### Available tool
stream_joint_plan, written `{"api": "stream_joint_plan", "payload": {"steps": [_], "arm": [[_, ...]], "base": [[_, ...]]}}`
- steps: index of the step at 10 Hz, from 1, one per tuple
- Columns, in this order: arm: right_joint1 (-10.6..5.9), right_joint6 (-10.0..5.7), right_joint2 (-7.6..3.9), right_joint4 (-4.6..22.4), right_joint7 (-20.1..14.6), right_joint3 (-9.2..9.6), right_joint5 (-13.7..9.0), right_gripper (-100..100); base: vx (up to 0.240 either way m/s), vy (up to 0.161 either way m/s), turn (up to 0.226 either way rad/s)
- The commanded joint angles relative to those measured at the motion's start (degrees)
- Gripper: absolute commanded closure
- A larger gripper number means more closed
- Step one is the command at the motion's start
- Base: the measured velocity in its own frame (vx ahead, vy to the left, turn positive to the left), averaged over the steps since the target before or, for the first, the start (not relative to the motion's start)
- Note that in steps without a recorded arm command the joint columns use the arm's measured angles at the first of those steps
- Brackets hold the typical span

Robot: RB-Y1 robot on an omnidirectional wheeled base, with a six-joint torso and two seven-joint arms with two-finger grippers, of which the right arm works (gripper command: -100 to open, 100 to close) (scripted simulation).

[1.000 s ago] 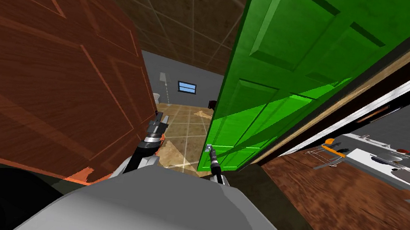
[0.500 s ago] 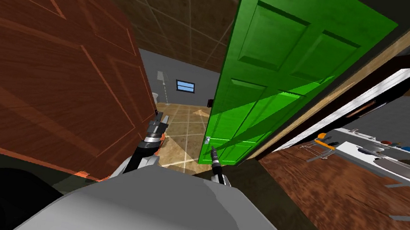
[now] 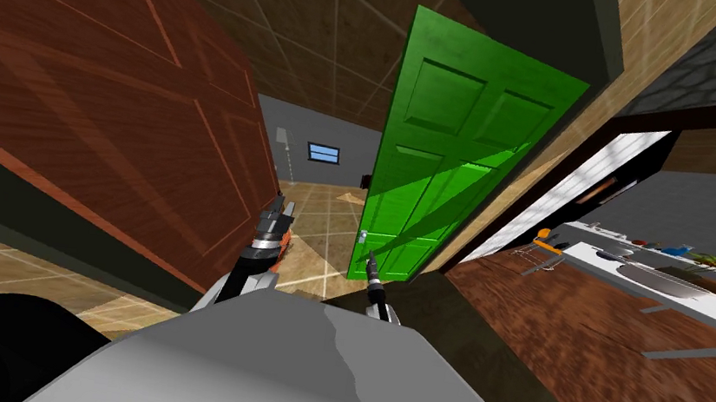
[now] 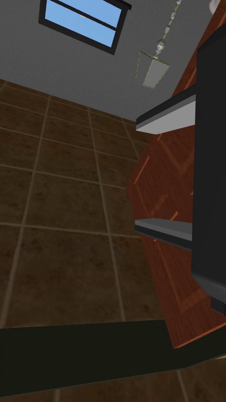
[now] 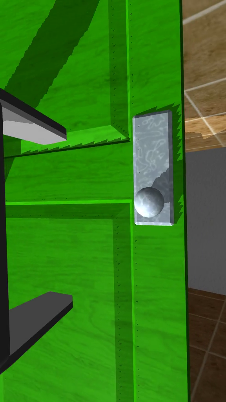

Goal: Push the door open

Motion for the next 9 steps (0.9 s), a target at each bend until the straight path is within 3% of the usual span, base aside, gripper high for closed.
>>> {"api": "stream_joint_plan", "payload": {"steps": [1,5,9], "arm": [[-0.12,-0.11,-1.0,0.2,0.2,-0.21,-0.1,-100],[-0.36,-0.32,-1.6,0.5,0.5,-0.61,-0.3,-100],[-0.63,-0.55,-0.67,0.8,0.9,-1.06,-0.5,-100]], "base": [[0.076,0.037,0.031],[0.184,0.05,0.019],[0.184,0.046,0.022]]}}
